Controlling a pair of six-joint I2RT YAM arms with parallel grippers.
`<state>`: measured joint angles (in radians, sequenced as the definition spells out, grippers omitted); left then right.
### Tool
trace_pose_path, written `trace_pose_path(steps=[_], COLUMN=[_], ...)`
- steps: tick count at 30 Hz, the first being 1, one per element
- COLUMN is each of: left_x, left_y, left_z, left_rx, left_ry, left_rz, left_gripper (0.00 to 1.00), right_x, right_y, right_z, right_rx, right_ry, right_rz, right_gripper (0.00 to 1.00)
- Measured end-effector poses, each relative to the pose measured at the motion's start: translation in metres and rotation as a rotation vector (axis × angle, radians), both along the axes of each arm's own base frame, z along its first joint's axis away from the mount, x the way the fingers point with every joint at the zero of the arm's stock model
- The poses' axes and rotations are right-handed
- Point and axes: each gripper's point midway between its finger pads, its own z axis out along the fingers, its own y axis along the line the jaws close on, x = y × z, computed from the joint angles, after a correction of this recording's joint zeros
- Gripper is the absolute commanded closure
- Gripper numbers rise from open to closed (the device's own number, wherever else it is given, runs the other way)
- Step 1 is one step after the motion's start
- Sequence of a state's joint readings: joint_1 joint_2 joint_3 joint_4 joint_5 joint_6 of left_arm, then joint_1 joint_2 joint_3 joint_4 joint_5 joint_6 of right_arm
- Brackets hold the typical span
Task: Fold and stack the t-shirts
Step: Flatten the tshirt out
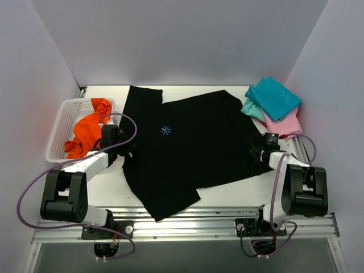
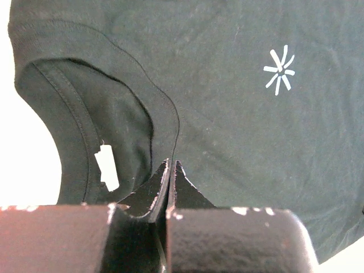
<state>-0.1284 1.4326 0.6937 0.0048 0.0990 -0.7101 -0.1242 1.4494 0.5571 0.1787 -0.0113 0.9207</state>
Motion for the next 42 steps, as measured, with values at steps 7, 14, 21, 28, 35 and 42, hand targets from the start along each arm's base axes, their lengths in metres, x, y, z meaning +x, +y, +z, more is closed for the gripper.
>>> trace_pose_path(steps=[7,14,21,28,35,42], left_x=[-0.003,-0.003,0.055,0.134,0.186,0.244], left_y=[-0.004,-0.025,-0.04,-0.037,-0.011,-0.006], left_z=[-0.007,0.012,0.037,0.008,-0.037,-0.035], left_rx=[-0.014,-0.006,0.001,0.06,0.128,0.198], left_ry=[0.026,-0.003,-0.044,0.031,0.154,0.171], left_rz=[-0.02,-0.07,-0.073,-0.039,0.029,0.041], left_gripper=[0.98,0.98,0.8,0.64,0.68,0.68], right_x=[-0.04,-0.031,-0.02,-0.014,-0.016,-0.016], right_y=[0.033,0.079,0.093,0.102,0.098,0.09], right_z=[0.023,0.136,0.185,0.166,0.186,0.19], right_rx=[-0.054,-0.131,-0.18,-0.192,-0.214,-0.263], right_ry=[0.03,-0.3,-0.45,-0.408,-0.479,-0.486], right_rz=[0.13,0.298,0.366,0.418,0.412,0.409], right_gripper=[0.38,0.21,0.25,0.25,0.25,0.25])
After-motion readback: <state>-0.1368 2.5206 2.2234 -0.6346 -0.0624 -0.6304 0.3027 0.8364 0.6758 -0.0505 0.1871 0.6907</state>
